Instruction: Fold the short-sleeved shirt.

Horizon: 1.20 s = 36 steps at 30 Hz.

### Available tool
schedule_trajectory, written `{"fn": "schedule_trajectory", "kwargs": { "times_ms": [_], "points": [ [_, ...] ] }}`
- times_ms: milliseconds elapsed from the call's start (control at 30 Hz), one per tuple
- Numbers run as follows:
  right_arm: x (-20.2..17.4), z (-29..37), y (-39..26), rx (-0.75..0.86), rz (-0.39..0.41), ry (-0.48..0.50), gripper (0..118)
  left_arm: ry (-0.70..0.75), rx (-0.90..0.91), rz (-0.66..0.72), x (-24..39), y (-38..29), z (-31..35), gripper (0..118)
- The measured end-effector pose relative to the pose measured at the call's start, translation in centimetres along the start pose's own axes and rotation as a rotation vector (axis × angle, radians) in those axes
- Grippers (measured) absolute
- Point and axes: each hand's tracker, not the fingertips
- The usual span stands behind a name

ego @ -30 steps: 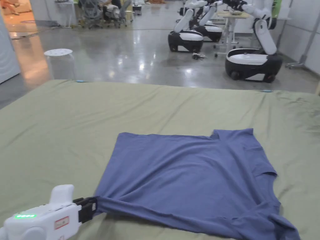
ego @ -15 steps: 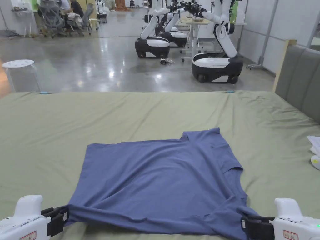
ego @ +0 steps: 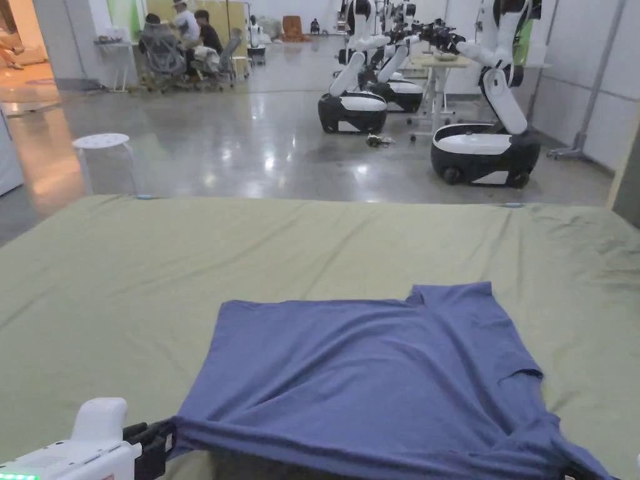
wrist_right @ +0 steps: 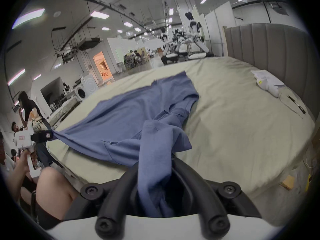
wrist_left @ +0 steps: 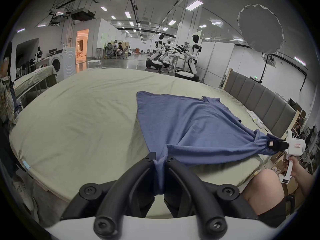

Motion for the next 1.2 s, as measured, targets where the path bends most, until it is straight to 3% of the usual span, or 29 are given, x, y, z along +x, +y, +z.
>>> {"fn": "schedule_trajectory", "kwargs": {
  "times_ms": [300,533,900,1200],
  "points": [
    [-1.0,9.6,-0.4,0.142,0.017,0.0,8,-0.003,0.056,-0.024,2.0,-2.7,7.0,6],
    [-1.0,10.2,-0.1,0.159,0.006,0.016,8,-0.001,0.081,0.0,2.3,-2.7,8.3,6],
    [1.2,-0.7,8.7,0.159,-0.047,0.056,8,0.048,0.053,-0.023,1.6,4.1,0.2,6],
    [0.1,-13.0,11.8,-0.029,0.038,0.0,8,0.11,-0.127,-0.007,0.0,6.1,-11.5,6]
  ]
}}
